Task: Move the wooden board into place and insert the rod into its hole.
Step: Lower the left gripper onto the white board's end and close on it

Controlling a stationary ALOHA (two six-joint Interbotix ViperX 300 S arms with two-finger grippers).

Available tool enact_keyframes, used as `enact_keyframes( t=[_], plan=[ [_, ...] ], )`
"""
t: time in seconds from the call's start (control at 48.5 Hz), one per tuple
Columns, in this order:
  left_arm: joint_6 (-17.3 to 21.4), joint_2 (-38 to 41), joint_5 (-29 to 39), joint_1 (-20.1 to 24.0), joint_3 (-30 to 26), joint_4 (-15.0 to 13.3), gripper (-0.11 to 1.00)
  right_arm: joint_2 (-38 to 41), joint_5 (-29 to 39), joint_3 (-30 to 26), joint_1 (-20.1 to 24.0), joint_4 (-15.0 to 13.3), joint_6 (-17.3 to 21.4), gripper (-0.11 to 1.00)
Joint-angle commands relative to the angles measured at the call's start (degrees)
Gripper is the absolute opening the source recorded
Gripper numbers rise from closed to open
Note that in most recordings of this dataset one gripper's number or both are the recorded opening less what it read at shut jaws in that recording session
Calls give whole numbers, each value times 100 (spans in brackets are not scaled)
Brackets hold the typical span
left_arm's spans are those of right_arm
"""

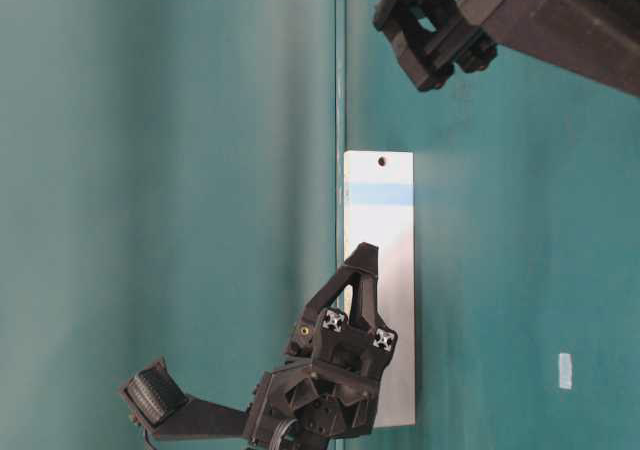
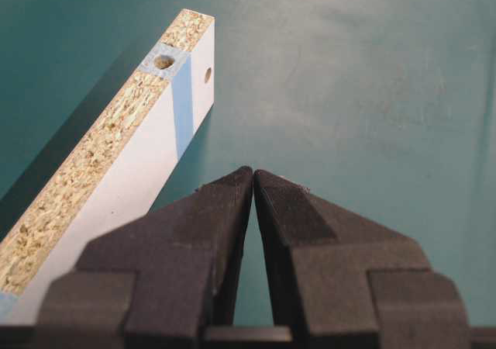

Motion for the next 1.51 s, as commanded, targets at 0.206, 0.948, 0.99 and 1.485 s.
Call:
enact_keyframes(
  t=[0.206, 0.948, 0.99, 1.485],
  plan=[
    [-88, -896, 1538, 132, -158, 176, 0, -448, 896, -176, -18, 9, 53, 0],
    [1521, -2373, 4034, 229, -114, 246, 91, -1362, 2549, -246, -18, 0, 70, 85],
    [1529, -2417, 4140, 316, -105, 246, 91, -1389, 2619, -246, -18, 0, 70, 85],
    [2505, -2013, 4342, 1063, -299, 246, 90, -1433, 2786, -255, -18, 0, 79, 85]
  ],
)
